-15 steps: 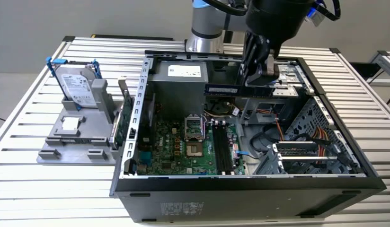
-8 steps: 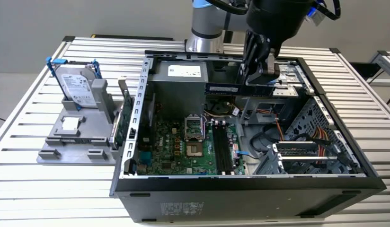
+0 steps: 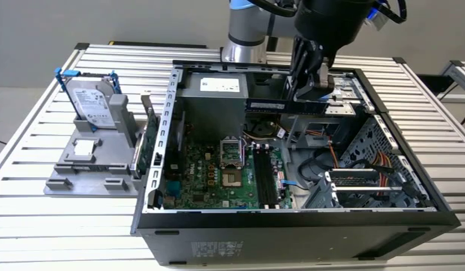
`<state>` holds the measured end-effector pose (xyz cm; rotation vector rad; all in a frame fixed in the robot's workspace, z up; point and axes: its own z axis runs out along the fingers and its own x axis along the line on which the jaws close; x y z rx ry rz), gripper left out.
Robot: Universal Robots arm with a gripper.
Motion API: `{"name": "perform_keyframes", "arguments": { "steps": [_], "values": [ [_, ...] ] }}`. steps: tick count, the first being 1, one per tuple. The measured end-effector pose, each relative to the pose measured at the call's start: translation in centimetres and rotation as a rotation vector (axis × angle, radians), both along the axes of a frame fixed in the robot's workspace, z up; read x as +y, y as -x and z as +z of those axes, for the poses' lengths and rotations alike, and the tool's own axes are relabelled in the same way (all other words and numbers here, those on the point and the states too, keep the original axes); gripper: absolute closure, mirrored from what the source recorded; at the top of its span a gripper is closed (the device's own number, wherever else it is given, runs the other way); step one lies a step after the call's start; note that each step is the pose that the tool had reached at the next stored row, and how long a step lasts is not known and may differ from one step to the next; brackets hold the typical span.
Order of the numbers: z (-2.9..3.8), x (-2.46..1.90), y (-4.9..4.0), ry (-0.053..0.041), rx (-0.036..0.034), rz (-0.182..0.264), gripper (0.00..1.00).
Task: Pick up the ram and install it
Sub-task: 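Pick up the ram and move it above insertion slot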
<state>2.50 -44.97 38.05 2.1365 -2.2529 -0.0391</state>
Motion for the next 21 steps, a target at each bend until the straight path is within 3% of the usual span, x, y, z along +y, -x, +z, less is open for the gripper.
{"name": "perform_keyframes", "arguments": {
  "steps": [21],
  "values": [
    [-0.03, 0.2, -0.14, 0.0001, 0.0, -0.002, 1.0]
  ]
}}
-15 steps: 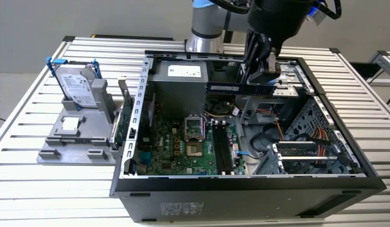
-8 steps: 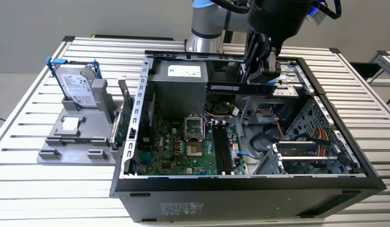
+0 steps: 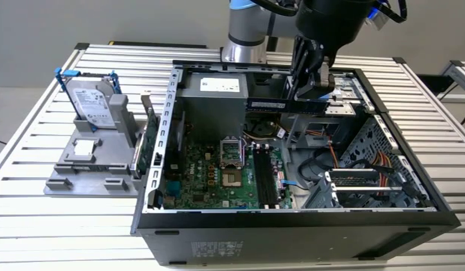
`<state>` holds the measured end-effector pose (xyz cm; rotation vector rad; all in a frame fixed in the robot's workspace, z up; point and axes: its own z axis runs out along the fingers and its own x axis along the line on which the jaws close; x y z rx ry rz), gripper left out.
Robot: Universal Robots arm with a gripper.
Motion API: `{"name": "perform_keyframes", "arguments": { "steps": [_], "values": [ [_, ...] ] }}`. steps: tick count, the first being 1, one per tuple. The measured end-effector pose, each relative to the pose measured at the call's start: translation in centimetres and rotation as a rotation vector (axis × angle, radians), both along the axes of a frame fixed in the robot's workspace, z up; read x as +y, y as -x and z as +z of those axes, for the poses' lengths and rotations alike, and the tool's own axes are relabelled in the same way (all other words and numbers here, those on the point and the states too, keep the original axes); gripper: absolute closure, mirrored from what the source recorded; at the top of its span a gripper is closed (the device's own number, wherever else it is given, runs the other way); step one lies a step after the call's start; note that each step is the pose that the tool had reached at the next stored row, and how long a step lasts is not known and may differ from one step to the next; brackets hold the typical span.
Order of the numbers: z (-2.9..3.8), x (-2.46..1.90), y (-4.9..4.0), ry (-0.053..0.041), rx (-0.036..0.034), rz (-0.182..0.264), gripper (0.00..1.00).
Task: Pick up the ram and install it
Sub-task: 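Pick up the ram and move it above insertion slot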
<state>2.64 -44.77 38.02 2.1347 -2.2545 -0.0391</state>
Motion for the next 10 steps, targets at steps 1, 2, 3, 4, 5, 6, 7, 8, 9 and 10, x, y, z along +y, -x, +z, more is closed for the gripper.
{"name": "perform_keyframes", "arguments": {
  "steps": [1, 2, 3, 4, 5, 6, 7, 8, 9, 10],
  "values": [
    [0.0, 0.0, 0.0, -0.0001, 0.0, 0.0, 1.0],
    [0.0, 0.0, 0.0, 0.0, 0.0, 0.0, 1.0],
    [0.0, 0.0, 0.0, 0.0, 0.0, -0.003, 1.0],
    [-0.01, 0.01, 0.0, -0.0001, 0.0, -0.008, 1.0],
    [-0.01, 0.01, 0.0, -0.0002, 0.0, -0.017, 1.0],
    [0.0, 0.01, 0.0, 0.0, 0.0, -0.027, 1.0],
    [0.0, 0.01, 0.0, 0.0001, 0.0001, -0.042, 1.0],
    [0.0, 0.01, 0.0, 0.0, 0.0, -0.059, 1.0],
    [-0.01, 0.01, 0.0, -0.0001, 0.0, -0.073, 1.0],
    [0.0, 0.01, 0.0, 0.0, 0.0, -0.086, 1.0]
  ]
}}
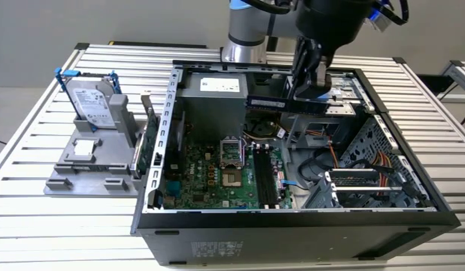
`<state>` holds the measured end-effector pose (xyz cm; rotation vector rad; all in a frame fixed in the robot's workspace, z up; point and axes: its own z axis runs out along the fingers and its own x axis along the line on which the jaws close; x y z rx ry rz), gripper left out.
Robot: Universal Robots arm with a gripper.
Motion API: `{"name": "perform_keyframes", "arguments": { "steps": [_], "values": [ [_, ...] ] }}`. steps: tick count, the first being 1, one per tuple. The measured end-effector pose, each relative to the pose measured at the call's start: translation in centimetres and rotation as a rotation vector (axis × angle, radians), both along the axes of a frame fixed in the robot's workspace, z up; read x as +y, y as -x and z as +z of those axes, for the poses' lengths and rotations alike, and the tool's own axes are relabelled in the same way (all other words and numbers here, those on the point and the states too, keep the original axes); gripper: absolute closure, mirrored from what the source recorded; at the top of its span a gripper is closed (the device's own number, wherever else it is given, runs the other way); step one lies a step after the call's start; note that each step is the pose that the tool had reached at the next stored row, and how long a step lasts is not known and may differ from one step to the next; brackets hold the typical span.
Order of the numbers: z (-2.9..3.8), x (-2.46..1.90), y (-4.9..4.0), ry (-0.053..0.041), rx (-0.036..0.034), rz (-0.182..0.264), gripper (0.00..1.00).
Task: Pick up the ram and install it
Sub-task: 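Pick up the ram and move it above insertion slot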
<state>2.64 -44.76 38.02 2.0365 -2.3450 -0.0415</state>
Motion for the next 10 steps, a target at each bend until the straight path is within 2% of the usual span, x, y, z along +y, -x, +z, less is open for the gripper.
{"name": "perform_keyframes", "arguments": {
  "steps": [10],
  "values": [
    [0.0, 0.0, 0.0, 0.0, 0.0, -0.113, 1.0]
  ]
}}
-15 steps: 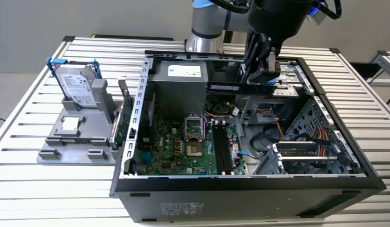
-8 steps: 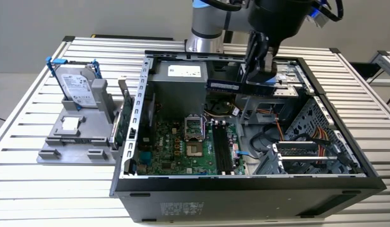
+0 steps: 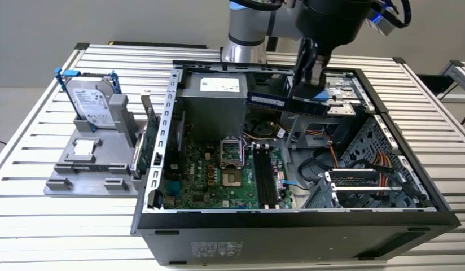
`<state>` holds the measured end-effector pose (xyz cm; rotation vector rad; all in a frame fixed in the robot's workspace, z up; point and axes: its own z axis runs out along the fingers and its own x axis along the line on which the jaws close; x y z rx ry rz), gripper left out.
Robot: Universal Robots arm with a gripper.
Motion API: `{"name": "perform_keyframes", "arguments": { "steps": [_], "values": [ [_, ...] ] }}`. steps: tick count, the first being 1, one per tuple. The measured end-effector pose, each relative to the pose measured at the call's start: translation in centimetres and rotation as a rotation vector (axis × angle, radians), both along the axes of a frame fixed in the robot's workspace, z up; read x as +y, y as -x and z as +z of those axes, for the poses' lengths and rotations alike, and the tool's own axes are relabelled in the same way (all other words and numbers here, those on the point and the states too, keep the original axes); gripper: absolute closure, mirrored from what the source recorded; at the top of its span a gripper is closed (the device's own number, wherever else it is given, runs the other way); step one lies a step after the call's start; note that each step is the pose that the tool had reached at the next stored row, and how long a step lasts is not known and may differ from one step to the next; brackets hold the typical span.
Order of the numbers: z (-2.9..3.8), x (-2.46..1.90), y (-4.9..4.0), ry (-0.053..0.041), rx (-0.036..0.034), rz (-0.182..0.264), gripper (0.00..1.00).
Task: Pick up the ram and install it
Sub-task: 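Pick up the ram and move it above insertion slot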
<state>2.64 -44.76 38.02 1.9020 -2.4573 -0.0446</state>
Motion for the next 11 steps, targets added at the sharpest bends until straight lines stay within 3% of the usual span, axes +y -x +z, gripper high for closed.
{"name": "perform_keyframes", "arguments": {
  "steps": [11],
  "values": [
    [0.0, 0.0, 0.0, -0.0001, 0.0, -0.103, 1.0]
  ]
}}
